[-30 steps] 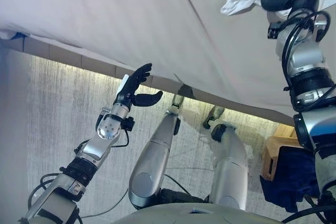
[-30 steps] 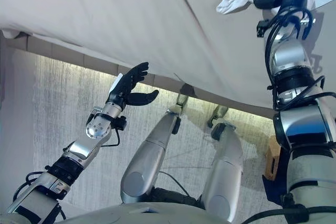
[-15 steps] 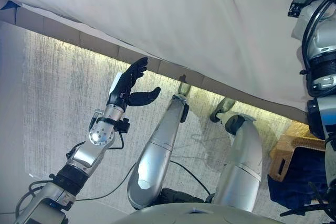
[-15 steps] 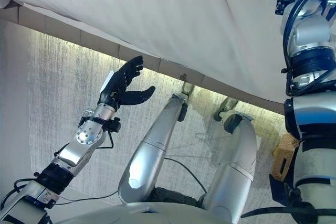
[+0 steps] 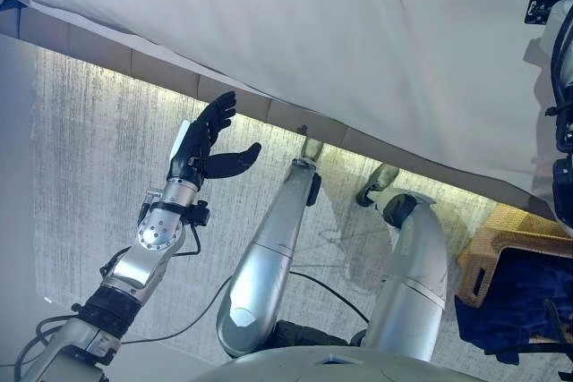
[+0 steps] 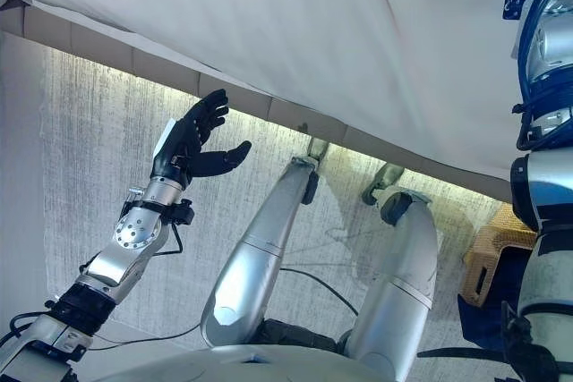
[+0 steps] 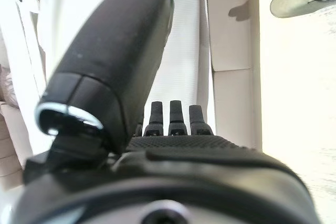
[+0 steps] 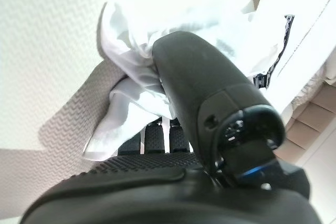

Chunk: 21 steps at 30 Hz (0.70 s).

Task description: Pick up the clothes from the bed and place them into the basket

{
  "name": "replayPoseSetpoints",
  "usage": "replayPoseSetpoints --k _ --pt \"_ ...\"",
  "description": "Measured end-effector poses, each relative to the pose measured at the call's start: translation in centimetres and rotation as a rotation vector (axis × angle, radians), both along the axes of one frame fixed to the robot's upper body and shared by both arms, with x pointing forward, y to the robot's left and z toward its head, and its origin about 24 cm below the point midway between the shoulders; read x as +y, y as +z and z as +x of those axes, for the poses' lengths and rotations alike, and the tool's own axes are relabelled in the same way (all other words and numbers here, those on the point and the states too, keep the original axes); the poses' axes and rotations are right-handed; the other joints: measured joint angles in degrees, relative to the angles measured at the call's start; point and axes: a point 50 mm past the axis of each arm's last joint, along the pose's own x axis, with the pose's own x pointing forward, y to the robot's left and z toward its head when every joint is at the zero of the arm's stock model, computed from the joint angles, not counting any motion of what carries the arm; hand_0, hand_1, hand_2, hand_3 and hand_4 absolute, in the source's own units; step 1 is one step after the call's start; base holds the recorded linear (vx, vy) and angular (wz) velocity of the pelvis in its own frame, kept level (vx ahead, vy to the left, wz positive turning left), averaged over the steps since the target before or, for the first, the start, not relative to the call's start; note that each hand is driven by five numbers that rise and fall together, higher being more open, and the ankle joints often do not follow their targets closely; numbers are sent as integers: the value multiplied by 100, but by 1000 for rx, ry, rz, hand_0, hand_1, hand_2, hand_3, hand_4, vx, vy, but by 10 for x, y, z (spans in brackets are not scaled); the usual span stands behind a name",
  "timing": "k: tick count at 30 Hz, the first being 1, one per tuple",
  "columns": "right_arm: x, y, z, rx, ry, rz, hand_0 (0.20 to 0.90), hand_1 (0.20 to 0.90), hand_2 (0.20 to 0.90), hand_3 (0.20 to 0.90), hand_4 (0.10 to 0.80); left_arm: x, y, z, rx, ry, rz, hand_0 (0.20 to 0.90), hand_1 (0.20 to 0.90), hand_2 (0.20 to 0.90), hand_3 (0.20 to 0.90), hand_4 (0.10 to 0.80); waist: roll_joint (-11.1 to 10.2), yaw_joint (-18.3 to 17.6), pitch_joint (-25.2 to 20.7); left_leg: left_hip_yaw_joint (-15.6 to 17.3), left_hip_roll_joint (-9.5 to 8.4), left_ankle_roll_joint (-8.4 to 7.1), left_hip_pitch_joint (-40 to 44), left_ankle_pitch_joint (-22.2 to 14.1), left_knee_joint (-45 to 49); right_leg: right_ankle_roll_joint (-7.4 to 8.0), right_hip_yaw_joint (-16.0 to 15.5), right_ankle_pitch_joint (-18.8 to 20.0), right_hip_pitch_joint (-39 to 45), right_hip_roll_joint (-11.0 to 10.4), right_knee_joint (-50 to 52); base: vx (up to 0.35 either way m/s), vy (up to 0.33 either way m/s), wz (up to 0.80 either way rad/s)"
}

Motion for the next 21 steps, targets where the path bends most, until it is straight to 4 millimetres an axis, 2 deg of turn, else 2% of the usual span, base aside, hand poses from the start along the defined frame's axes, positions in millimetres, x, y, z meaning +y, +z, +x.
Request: replayPoseSetpoints --k 4,6,9,12,16,17,21 --pt "-8 -27 3 89 7 7 300 300 300 200 100 2 -3 -3 14 5 6 900 900 900 900 800 -2 81 1 47 115 -5 735 -8 -377 39 -73 55 755 108 -486 -19 -43 -14" --pt "-10 -36 4 119 18 13 300 300 300 200 100 5 -4 -4 19 14 10 900 900 900 900 800 -4 103 0 65 187 -11 1104 34 -698 116 -110 190 1124 198 -884 -58 -65 -17" --pt "-10 -39 4 128 33 15 300 300 300 200 100 7 -6 -5 27 21 10 900 900 900 900 800 -13 85 1 89 258 -37 1599 252 -1351 139 -145 464 1577 345 -1569 -63 -26 -17" --pt "-13 -48 4 158 54 16 300 300 300 200 100 6 -5 -4 27 20 12 900 900 900 900 800 -50 30 12 148 286 11 2344 520 -2093 200 -126 758 2216 458 -2257 -89 25 -14" --pt "-19 -67 2 210 106 23 300 300 300 200 100 6 -3 2 46 28 15 900 900 900 900 800 -73 -104 13 208 327 -19 3639 950 -3346 328 -164 1121 3370 651 -3312 -21 18 -11" --pt "-20 -69 1 206 117 33 300 300 300 200 100 7 -5 1 53 32 7 900 900 900 900 800 -74 -120 11 215 339 -47 3872 1032 -3587 387 -164 1187 3572 697 -3519 6 3 -14" --pt "-31 -60 -8 121 148 119 300 300 300 200 100 6 1 9 57 36 -1 900 900 900 900 800 -101 -372 -5 275 423 -51 4518 1229 -4320 388 -143 1444 4159 873 -4245 21 14 -13"
